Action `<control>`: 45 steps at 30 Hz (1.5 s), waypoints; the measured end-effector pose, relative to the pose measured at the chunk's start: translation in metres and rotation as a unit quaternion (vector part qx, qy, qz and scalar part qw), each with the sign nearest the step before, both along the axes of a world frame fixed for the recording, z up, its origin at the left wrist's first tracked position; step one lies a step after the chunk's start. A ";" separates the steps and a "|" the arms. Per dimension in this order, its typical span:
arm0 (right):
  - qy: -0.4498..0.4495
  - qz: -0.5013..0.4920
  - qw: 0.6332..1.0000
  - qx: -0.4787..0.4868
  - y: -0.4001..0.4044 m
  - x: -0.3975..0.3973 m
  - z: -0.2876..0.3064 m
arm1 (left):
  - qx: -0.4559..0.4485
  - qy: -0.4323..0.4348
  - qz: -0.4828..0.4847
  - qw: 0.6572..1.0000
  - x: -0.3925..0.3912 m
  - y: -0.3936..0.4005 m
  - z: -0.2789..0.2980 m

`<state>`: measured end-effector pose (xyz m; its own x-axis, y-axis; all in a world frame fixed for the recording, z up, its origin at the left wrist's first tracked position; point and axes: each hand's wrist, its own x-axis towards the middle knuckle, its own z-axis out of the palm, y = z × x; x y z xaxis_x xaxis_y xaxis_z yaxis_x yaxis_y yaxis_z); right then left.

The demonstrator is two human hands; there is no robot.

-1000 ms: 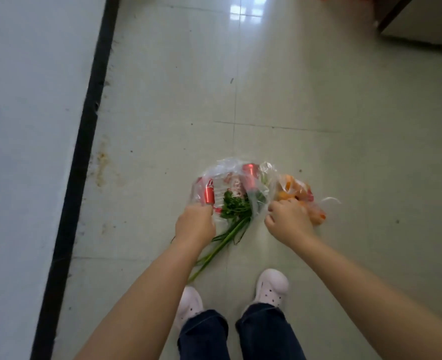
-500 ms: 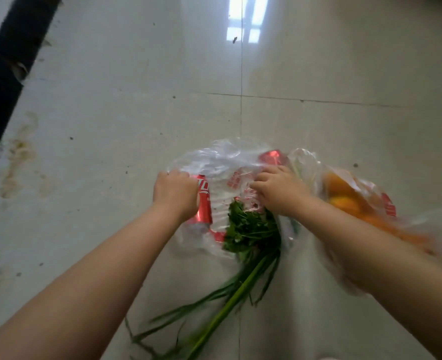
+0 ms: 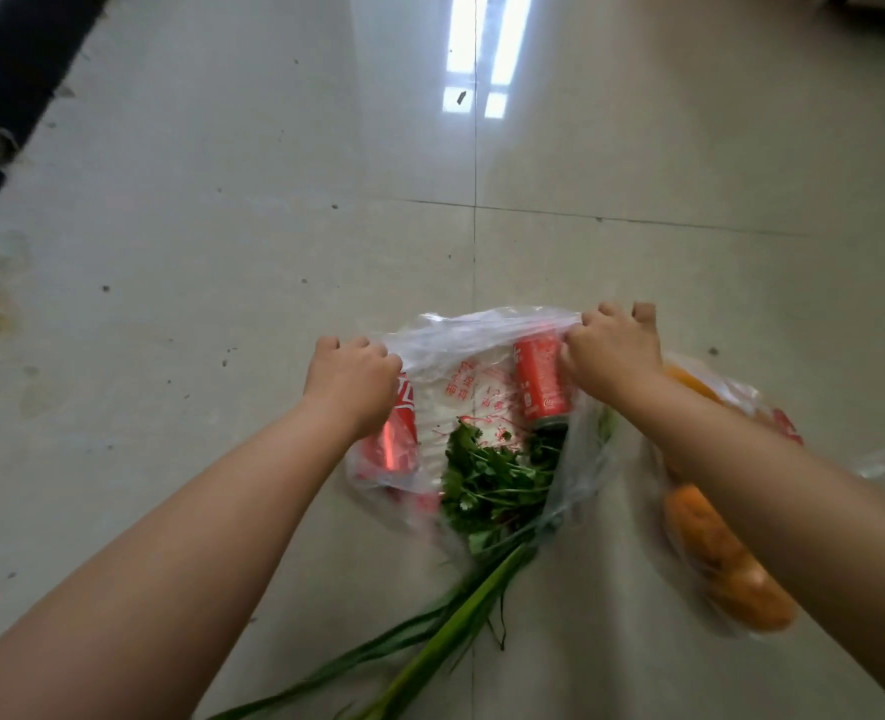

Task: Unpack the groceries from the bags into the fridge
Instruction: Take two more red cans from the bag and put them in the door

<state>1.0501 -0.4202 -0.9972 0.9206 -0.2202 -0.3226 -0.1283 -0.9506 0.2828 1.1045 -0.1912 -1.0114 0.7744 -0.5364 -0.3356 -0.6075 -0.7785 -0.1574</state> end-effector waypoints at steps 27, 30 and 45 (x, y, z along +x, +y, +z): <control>-0.017 -0.054 0.995 0.086 -0.002 0.031 -0.005 | -0.140 0.244 0.208 0.937 0.023 0.005 -0.003; 0.024 -0.168 0.975 0.147 -0.010 0.038 -0.010 | -0.142 0.270 0.222 0.926 0.018 -0.009 -0.003; 0.081 -0.210 0.948 0.224 0.016 0.055 -0.007 | -0.075 0.263 0.239 0.932 0.003 -0.037 -0.004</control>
